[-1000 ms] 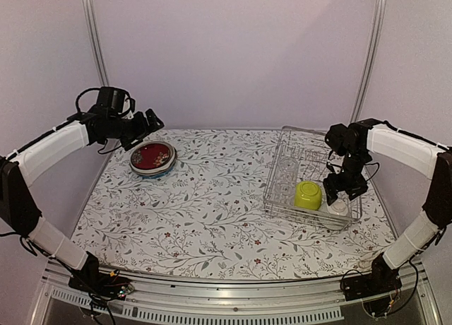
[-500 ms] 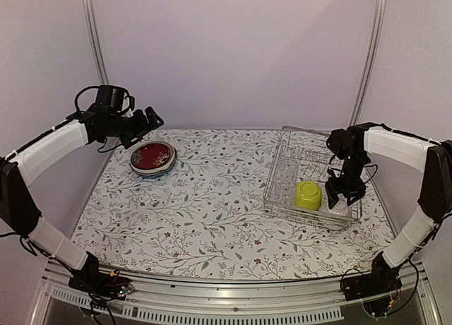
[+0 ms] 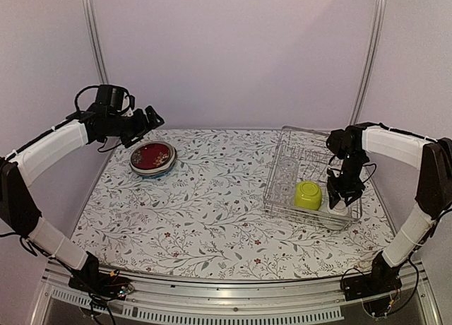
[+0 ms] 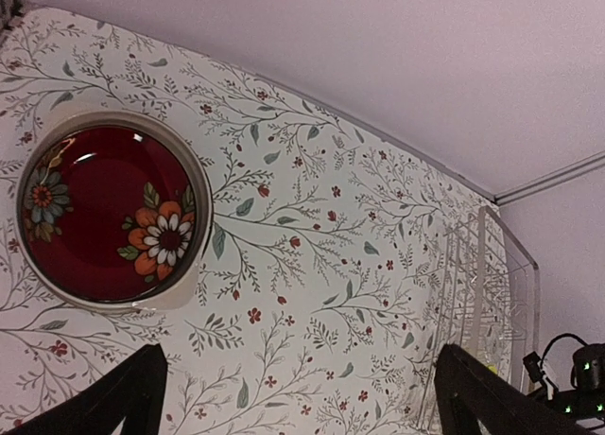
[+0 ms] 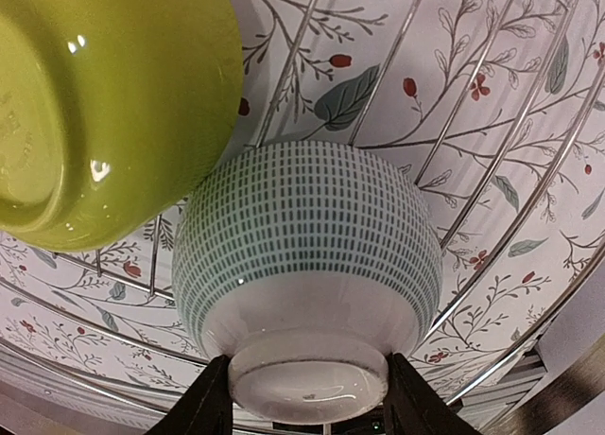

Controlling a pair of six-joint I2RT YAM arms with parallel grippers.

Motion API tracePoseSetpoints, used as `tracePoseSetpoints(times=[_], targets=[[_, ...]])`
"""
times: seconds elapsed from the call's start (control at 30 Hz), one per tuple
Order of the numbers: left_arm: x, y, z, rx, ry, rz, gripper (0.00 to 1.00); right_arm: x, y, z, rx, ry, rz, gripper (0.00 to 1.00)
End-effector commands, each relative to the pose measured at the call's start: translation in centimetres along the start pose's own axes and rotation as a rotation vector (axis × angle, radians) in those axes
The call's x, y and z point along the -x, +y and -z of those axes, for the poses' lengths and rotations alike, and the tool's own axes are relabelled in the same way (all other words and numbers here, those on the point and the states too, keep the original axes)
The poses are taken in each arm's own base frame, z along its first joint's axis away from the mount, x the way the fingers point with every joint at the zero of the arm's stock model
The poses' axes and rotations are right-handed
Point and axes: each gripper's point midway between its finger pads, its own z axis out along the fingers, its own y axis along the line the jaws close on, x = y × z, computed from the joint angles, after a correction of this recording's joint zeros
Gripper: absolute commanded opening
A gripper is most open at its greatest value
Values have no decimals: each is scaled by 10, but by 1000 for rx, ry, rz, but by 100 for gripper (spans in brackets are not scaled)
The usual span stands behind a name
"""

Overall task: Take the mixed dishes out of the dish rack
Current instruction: Grab the bowl from the dish rack.

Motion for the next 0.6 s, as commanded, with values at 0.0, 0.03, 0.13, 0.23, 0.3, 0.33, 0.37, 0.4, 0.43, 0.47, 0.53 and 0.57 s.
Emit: tracePoseSetpoints(times=[0.0,0.03,0.13,0.23,0.3,0.33,0.37,0.4,0.43,0.47,0.53,0.57], targets=[[10,-8,5,-28,-27,-14,100,-1,4,-10,23,33,-2,47],[10,-8,5,-29,-28,-14,100,-1,4,-8,27,25,-2,46],[10,-8,4,-31,-24,-11,100,-2,3,0,23,0,-5,42],[10,-9,3,-34,-23,-5,100,-2,2,7,23,-23,-6,41],[9,-10,3,-39,-22,-2,100,-2,1,12,24,-36,-8,40],[10,-10,3,-40,-23,-1,99,-2,1,14,23,-40,-9,39],[10,-10,4,-41,-25,0,100,-2,1,17,22,-48,-10,39],[10,-11,4,-42,-25,1,100,-2,0,19,21,-53,-9,39],[10,-11,4,-43,-25,1,99,-2,0,21,19,-58,-8,39],[10,-12,4,-45,-26,2,100,-2,0,23,18,-61,-9,39],[10,-12,4,-46,-24,6,100,-2,-1,28,17,-73,-10,39],[10,-13,4,-50,-24,6,100,-2,-2,30,16,-77,-9,38]])
